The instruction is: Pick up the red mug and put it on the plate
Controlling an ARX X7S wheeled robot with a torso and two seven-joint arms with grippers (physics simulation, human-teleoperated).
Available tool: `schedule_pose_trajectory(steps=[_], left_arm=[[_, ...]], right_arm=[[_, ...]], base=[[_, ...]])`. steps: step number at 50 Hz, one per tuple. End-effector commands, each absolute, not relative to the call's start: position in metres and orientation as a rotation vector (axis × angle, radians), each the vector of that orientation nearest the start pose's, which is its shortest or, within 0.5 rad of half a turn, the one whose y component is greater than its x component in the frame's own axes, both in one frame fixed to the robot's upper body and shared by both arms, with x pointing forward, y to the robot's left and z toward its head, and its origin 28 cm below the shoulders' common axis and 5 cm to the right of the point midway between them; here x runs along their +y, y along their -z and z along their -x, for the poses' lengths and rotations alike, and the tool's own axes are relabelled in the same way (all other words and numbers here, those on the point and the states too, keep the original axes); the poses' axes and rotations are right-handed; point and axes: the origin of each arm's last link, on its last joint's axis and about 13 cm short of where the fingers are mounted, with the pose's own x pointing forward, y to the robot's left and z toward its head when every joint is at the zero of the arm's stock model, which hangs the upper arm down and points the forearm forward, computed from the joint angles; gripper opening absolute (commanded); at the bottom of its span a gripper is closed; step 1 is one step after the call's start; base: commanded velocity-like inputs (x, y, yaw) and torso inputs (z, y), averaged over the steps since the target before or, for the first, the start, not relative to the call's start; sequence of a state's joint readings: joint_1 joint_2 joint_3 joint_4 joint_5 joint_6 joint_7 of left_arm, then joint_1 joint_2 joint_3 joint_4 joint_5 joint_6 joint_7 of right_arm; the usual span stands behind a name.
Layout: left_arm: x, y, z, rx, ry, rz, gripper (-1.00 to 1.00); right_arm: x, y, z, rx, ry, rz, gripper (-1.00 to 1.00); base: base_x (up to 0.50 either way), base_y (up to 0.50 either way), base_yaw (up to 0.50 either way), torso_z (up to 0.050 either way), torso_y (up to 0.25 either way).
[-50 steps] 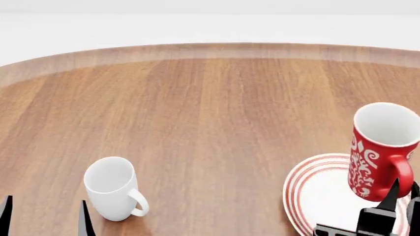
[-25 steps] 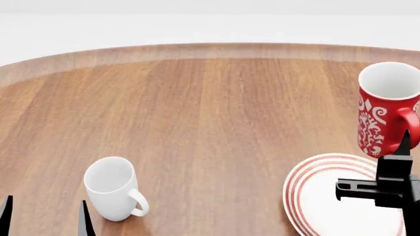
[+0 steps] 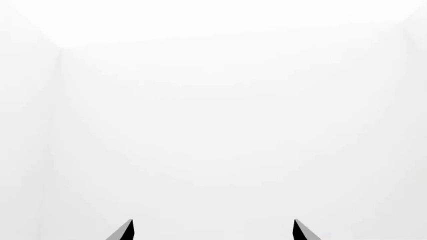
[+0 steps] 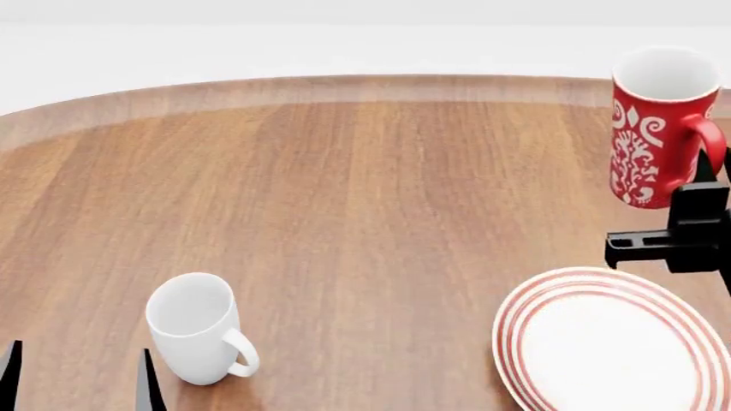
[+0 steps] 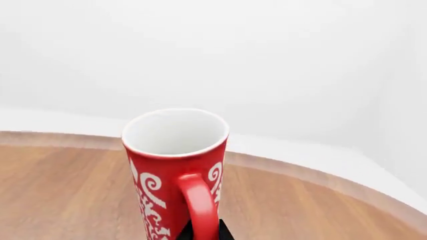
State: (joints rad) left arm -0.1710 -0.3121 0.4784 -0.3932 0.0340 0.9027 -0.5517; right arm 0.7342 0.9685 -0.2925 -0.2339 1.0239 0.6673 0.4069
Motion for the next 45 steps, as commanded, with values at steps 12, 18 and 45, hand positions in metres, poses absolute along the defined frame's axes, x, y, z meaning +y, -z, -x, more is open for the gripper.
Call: schedule_pose_trajectory(steps=[12,18,45], left_arm=[[0.206,-0.013,-0.222,-0.627,0.014,-0.083,1.00],[0.206,-0.013,-0.222,-0.629,0.015,-0.083,1.00],[0.206,-0.013,-0.222,-0.641,0.014,-0.076,1.00]], right_arm=[[-0.259,-0.222,-0.301,0.006,0.005,0.250,-1.00],[-0.263,-0.208,-0.307,-0.001,-0.030,0.233,-1.00],[-0.283,-0.167,-0.324,0.082,0.049,0.070,-1.00]], base=[[0.00,0.00,0.00,0.000,0.000],[0.00,0.00,0.00,0.000,0.002],[0.00,0.00,0.00,0.000,0.000]])
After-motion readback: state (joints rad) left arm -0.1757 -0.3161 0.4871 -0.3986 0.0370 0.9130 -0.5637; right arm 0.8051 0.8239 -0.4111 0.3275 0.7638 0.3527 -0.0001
